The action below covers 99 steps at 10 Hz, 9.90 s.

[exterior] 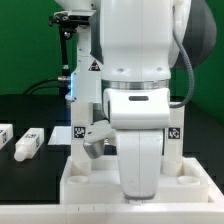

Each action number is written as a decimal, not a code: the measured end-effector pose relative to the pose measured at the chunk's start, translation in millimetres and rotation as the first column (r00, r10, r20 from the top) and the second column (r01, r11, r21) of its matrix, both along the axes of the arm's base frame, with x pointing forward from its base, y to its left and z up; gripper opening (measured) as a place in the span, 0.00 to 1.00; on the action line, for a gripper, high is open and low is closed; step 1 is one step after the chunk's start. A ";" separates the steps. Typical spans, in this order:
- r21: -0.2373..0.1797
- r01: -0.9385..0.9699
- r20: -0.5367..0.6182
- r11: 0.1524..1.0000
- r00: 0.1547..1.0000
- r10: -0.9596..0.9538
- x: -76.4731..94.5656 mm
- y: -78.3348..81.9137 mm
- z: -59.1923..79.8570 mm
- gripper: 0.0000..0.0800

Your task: Assemble desk

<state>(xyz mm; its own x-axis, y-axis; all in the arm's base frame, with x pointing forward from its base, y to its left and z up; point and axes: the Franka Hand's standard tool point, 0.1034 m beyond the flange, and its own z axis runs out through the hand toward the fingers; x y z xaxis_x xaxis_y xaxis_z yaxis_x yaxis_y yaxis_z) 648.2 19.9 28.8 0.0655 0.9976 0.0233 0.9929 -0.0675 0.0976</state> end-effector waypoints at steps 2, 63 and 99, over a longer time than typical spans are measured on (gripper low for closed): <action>-0.004 0.015 0.003 1.000 1.000 -0.015 2.2 3.6 0.4 0.07; -0.089 0.982 -0.122 -0.165 -0.175 -0.977 -240.5 -161.7 -19.9 0.69; 0.016 -0.795 -0.226 0.607 0.588 0.777 -250.9 -123.4 -6.6 0.54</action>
Offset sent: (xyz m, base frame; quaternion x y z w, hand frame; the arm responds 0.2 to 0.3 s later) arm 0.0228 0.0188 -0.0056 -0.0070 0.0027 0.0029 1.0000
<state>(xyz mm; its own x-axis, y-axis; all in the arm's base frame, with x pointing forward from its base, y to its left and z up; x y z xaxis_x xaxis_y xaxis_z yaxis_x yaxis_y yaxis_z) 397.3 -103.5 22.3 -0.7509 0.6599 0.0241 0.6521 0.7468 -0.1304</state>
